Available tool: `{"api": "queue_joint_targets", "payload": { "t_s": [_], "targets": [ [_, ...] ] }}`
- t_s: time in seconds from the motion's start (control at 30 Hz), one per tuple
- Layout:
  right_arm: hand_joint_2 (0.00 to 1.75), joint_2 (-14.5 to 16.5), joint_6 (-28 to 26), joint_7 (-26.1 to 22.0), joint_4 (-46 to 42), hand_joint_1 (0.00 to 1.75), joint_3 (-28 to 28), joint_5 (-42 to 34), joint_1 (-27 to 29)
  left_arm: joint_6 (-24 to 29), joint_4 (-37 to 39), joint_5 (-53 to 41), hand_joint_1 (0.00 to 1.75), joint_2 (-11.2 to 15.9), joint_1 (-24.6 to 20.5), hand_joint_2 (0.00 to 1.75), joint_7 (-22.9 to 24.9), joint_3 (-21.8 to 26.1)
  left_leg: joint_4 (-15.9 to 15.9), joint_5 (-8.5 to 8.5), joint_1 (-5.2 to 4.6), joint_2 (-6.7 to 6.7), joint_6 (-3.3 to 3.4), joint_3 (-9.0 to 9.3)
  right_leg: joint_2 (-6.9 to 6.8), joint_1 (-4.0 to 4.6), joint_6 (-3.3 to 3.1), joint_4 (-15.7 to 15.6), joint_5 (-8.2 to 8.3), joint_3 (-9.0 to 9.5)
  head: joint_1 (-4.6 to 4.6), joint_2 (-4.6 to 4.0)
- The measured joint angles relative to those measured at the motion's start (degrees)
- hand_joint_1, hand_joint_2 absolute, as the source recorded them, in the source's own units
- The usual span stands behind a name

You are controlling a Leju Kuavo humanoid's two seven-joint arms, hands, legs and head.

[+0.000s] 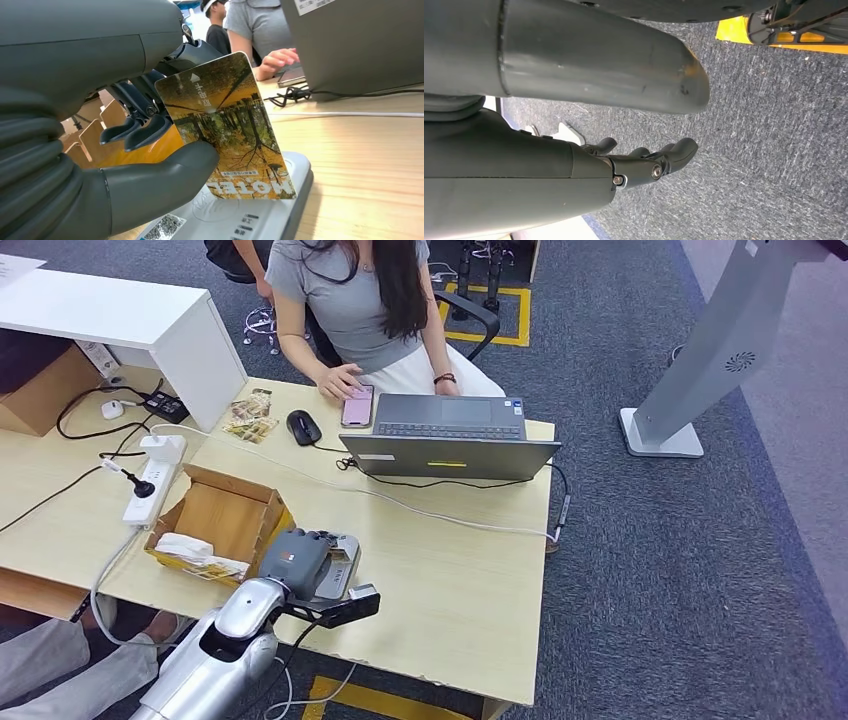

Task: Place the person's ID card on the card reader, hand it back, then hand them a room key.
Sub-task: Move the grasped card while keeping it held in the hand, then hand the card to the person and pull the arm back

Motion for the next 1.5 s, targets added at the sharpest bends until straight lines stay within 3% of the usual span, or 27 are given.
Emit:
{"api": "queue_joint_targets", "payload": {
  "t_s": [0.27, 0.93, 1.13, 1.4, 1.5],
  "targets": [
    [0.00, 0.0, 0.1, 0.2, 0.0, 0.00, 0.1, -0.1, 0.0, -1.3, 1.5, -0.2, 1.75, -0.4, 0.0, 1.75, 0.2, -2.7, 0.0, 0.01, 0.00, -0.07, 0.02, 0.16, -0.10, 0.00, 0.01, 0.0, -0.01, 0.20, 0.00, 0.00],
    [0.00, 0.0, 0.0, 0.0, 0.0, 0.00, 0.6, -0.4, 0.0, 0.2, 2.1, 0.2, 1.75, -0.2, -1.6, 1.75, 2.0, -3.1, 0.0, 0.05, 0.00, -0.10, 0.03, 0.43, -0.10, 0.00, 0.01, 0.0, 0.00, 0.45, 0.01, 0.00],
    [0.00, 0.0, 0.0, -1.4, 0.0, 0.00, 0.6, -1.5, 0.1, 1.7, 2.0, -0.7, 1.75, 2.0, -6.5, 1.75, 3.1, -1.4, 0.0, 0.26, 0.02, -0.12, 0.02, 0.19, -0.08, 0.01, 0.02, 0.0, 0.14, 0.21, 0.00, 0.00],
    [0.00, 0.0, 0.0, -1.3, 0.0, 0.00, -0.1, -4.1, 0.0, 4.9, 2.7, -2.6, 1.75, 7.4, -20.8, 1.75, 4.0, 3.5, 0.0, 0.41, 0.04, -0.14, -0.05, -0.17, -0.07, 0.04, -0.02, 0.1, 0.28, -0.15, 0.01, 0.00],
    [0.00, 0.1, -0.3, -0.1, -0.1, 0.00, -0.5, -4.4, -0.1, 5.5, 3.3, -3.4, 1.75, 8.7, -23.7, 1.75, 4.0, 5.1, 0.0, 0.40, 0.03, -0.13, -0.05, -0.18, -0.07, 0.03, -0.02, 0.1, 0.28, -0.16, 0.01, 0.00]
  ]
}}
